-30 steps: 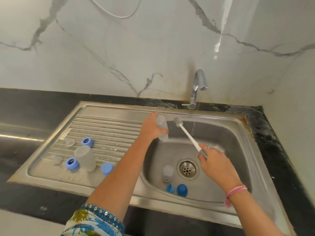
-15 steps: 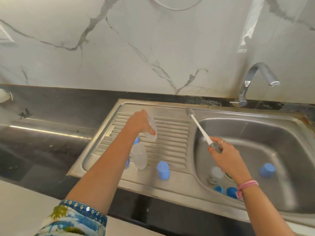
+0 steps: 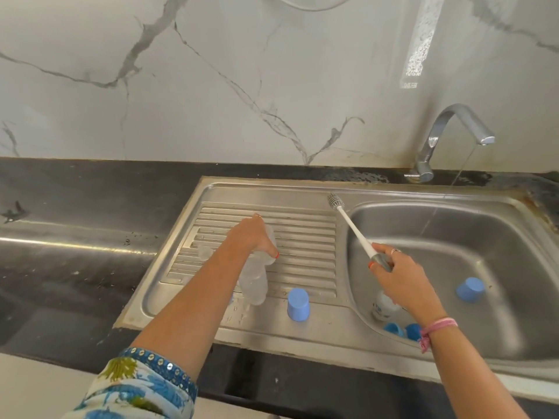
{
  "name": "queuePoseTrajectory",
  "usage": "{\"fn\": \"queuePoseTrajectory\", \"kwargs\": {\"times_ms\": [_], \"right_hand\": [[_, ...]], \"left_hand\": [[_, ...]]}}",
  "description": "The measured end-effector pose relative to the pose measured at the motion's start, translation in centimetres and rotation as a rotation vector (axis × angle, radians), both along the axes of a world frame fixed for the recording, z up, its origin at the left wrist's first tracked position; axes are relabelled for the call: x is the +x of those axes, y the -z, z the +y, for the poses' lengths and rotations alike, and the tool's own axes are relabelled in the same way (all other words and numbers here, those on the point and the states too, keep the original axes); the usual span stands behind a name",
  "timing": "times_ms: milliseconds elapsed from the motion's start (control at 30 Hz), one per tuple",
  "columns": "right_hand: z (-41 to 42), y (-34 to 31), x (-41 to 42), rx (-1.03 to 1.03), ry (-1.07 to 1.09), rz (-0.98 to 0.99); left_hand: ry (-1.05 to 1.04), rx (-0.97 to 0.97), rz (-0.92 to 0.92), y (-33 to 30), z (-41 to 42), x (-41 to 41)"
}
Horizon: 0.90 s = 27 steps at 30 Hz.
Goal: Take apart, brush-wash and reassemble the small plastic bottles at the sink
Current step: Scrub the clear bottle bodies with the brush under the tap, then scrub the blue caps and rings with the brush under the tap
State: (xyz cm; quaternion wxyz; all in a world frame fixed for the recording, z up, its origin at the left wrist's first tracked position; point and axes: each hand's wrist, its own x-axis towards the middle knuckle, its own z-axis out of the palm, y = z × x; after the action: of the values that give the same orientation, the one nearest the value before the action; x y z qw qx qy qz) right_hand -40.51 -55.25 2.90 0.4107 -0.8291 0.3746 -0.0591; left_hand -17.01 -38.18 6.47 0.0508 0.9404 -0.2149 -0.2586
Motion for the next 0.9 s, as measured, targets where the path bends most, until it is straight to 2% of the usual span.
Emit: {"fn": "queuePoseTrajectory", "kwargs": {"times_ms": [133, 567, 700, 900], "right_hand": [[-0.1, 0.4, -0.2, -0.005, 0.004, 0.006], [-1.0, 1.2, -1.1, -0.012, 0.033, -0.010], [-1.5, 1.3, -2.2, -0.005, 0.045, -0.018], [-4.2, 1.8, -5.1, 0.003, 0.081, -0.009]], "left_hand": [[0.020, 0.082, 0.023, -0.1, -0.9, 0.1], [0.030, 0.137, 0.055, -1.5, -1.8, 0.8], [-0.004, 0.096, -0.030, -2.0, -2.3, 0.5], [-0.034, -0.088, -0.286, -3.0, -5.4, -2.1]]}}
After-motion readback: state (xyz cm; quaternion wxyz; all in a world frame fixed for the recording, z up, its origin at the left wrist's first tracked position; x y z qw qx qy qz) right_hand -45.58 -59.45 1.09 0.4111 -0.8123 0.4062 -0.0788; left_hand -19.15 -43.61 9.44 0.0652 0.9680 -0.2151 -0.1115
